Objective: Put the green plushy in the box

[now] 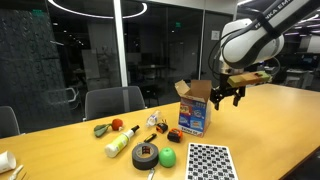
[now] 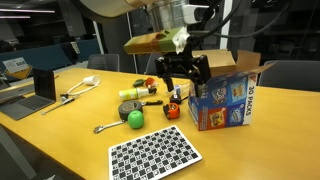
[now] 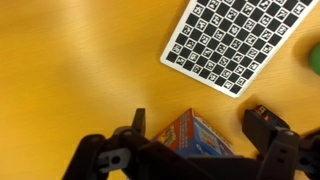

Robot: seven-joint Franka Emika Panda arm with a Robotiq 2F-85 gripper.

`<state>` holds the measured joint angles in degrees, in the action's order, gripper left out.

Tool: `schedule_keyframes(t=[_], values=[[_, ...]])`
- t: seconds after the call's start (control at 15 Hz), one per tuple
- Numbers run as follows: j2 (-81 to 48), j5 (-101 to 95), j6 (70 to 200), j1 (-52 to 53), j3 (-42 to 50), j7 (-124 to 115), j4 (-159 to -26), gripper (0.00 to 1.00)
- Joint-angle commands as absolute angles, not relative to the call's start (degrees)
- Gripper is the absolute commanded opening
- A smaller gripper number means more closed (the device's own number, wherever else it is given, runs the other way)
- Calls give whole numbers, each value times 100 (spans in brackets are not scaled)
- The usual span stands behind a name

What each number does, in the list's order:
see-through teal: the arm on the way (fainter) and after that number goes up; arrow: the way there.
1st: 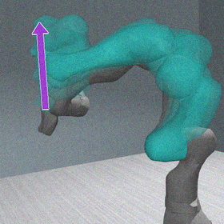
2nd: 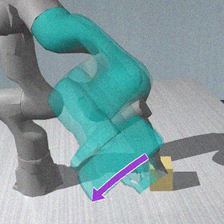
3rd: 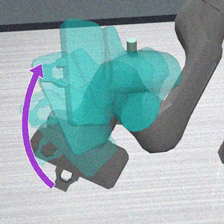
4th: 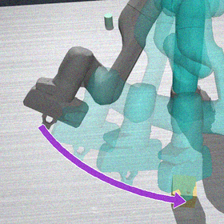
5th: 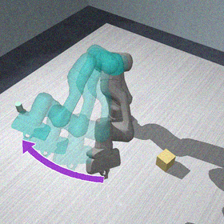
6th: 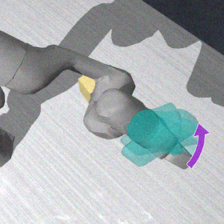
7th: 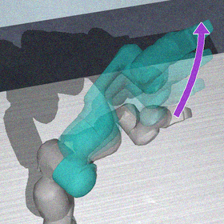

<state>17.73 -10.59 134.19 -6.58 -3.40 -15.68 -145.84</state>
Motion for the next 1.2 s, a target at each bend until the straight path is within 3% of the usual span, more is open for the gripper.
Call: schedule_keyframes(t=[0.0,0.47,0.8,1.13], values=[[1405,-232,13556,-214,-407,-1800,-14239,100],[310,1735,14350,548,-703,-2280,-13711,100],[-731,1789,14779,759,-841,-3219,-13239,100],[-1570,1886,14333,871,-760,-3771,-12653,100]])
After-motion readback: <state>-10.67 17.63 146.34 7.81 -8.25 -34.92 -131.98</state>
